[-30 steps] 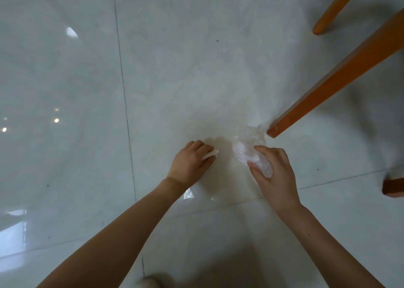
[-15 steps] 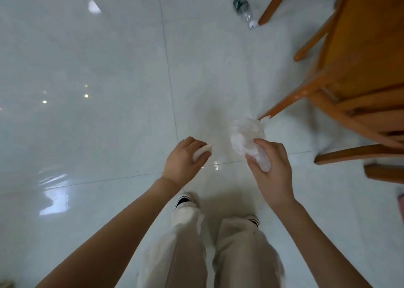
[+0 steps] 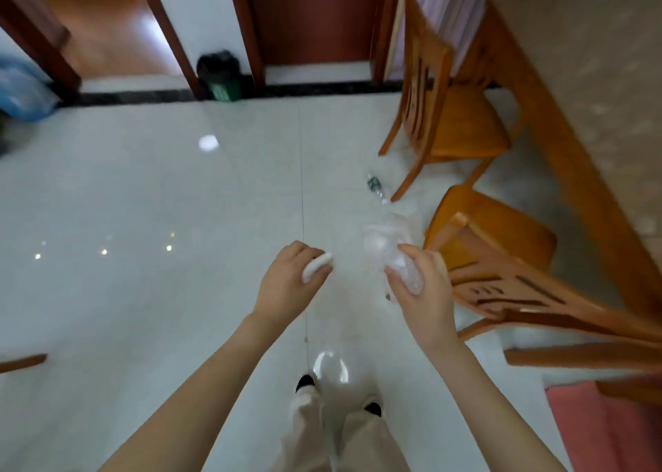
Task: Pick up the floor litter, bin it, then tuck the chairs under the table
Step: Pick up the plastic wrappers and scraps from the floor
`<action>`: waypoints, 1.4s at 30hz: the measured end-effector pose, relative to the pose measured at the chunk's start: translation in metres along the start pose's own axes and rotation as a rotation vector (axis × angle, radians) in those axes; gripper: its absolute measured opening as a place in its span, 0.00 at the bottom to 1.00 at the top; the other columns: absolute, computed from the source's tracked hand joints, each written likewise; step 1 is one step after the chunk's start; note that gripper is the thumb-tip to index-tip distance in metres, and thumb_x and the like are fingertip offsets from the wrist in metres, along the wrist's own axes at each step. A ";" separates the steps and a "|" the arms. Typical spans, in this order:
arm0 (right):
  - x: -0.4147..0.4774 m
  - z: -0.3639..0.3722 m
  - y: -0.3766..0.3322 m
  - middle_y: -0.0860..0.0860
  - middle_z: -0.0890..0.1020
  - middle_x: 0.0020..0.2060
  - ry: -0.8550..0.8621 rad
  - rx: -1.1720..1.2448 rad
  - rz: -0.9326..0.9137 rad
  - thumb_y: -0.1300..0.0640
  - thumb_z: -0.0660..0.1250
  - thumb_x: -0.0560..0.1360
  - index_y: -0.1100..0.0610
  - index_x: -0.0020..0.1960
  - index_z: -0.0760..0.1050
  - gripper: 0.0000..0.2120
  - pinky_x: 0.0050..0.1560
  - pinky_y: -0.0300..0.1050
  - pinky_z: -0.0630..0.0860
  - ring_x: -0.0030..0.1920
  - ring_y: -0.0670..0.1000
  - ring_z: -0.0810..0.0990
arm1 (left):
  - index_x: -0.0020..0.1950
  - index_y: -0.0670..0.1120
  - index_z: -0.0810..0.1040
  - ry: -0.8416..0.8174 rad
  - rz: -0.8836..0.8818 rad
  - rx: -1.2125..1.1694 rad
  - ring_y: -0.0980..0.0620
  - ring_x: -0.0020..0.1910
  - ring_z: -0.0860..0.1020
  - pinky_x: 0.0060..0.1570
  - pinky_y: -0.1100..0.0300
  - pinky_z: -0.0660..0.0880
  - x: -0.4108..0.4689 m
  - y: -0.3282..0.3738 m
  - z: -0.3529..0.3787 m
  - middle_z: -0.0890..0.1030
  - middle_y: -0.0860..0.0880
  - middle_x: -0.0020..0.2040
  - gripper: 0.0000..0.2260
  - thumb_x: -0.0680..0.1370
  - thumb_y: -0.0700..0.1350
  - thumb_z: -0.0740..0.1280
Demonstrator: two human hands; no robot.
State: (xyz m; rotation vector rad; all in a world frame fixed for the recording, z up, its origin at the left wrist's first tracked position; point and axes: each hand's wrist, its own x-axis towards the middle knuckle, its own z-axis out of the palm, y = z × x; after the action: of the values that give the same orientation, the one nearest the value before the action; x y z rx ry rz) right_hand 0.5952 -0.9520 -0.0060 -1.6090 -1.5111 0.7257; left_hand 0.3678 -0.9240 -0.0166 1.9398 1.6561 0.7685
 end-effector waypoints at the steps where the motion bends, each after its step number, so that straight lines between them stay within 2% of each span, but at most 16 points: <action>1: -0.002 -0.010 -0.015 0.46 0.73 0.53 0.001 0.004 -0.031 0.55 0.71 0.76 0.52 0.63 0.75 0.16 0.55 0.29 0.70 0.54 0.37 0.73 | 0.50 0.51 0.81 0.025 -0.017 -0.016 0.58 0.47 0.74 0.45 0.70 0.66 -0.004 0.012 -0.015 0.76 0.56 0.45 0.04 0.77 0.49 0.69; 5: -0.017 -0.033 -0.053 0.45 0.73 0.54 -0.044 0.003 -0.137 0.55 0.72 0.76 0.51 0.63 0.76 0.17 0.54 0.25 0.66 0.56 0.36 0.72 | 0.49 0.53 0.81 0.172 -0.053 -0.065 0.60 0.48 0.73 0.44 0.72 0.66 -0.028 0.050 -0.050 0.74 0.58 0.45 0.03 0.77 0.50 0.69; 9: -0.033 -0.036 -0.057 0.44 0.73 0.53 -0.118 0.009 -0.194 0.53 0.72 0.76 0.49 0.63 0.75 0.17 0.53 0.25 0.67 0.56 0.37 0.73 | 0.48 0.55 0.81 0.250 -0.099 -0.094 0.59 0.50 0.75 0.45 0.73 0.67 -0.057 0.063 -0.054 0.75 0.58 0.46 0.02 0.76 0.50 0.69; 13: -0.045 -0.033 -0.048 0.42 0.73 0.55 -0.219 0.026 -0.173 0.52 0.71 0.76 0.47 0.64 0.74 0.17 0.53 0.25 0.67 0.57 0.37 0.73 | 0.48 0.57 0.80 0.250 -0.202 -0.134 0.59 0.50 0.76 0.46 0.66 0.70 -0.092 0.062 -0.038 0.76 0.59 0.46 0.02 0.76 0.50 0.70; 23: -0.020 -0.006 -0.064 0.38 0.72 0.54 -0.335 0.049 -0.202 0.52 0.71 0.76 0.42 0.61 0.73 0.15 0.46 0.24 0.70 0.54 0.30 0.71 | 0.46 0.54 0.81 0.294 -0.288 -0.110 0.58 0.49 0.75 0.45 0.70 0.68 -0.099 0.050 -0.058 0.75 0.59 0.43 0.02 0.76 0.47 0.70; 28: 0.009 0.033 -0.078 0.40 0.73 0.54 -0.384 0.059 -0.215 0.54 0.71 0.76 0.43 0.60 0.73 0.15 0.46 0.21 0.68 0.54 0.30 0.72 | 0.47 0.54 0.81 0.307 -0.347 -0.107 0.58 0.50 0.74 0.45 0.71 0.68 -0.081 0.017 -0.074 0.75 0.58 0.44 0.02 0.76 0.48 0.70; 33: 0.059 0.096 -0.098 0.36 0.72 0.54 -0.425 0.066 -0.213 0.50 0.70 0.76 0.35 0.59 0.70 0.16 0.49 0.25 0.69 0.56 0.35 0.73 | 0.48 0.54 0.81 0.298 -0.361 -0.074 0.59 0.49 0.74 0.46 0.72 0.67 -0.039 -0.044 -0.097 0.75 0.58 0.45 0.02 0.76 0.49 0.69; 35: 0.085 0.130 -0.111 0.37 0.72 0.54 -0.426 0.065 -0.207 0.51 0.70 0.76 0.35 0.59 0.70 0.17 0.49 0.24 0.69 0.55 0.35 0.73 | 0.48 0.54 0.81 0.298 -0.366 -0.063 0.59 0.48 0.74 0.44 0.71 0.67 -0.013 -0.076 -0.111 0.75 0.59 0.44 0.02 0.76 0.49 0.70; 42: 0.187 0.240 -0.179 0.38 0.72 0.54 -0.386 0.065 -0.214 0.50 0.71 0.76 0.38 0.59 0.72 0.15 0.48 0.23 0.67 0.54 0.34 0.73 | 0.48 0.53 0.81 0.304 -0.303 0.005 0.59 0.46 0.74 0.43 0.72 0.67 0.101 -0.172 -0.206 0.74 0.60 0.43 0.03 0.75 0.49 0.70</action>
State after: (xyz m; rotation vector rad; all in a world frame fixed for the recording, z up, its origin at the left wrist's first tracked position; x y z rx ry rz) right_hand 0.3224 -0.7334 0.0421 -1.2811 -1.8782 0.9910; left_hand 0.1144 -0.7974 0.0295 1.5787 2.0702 0.9710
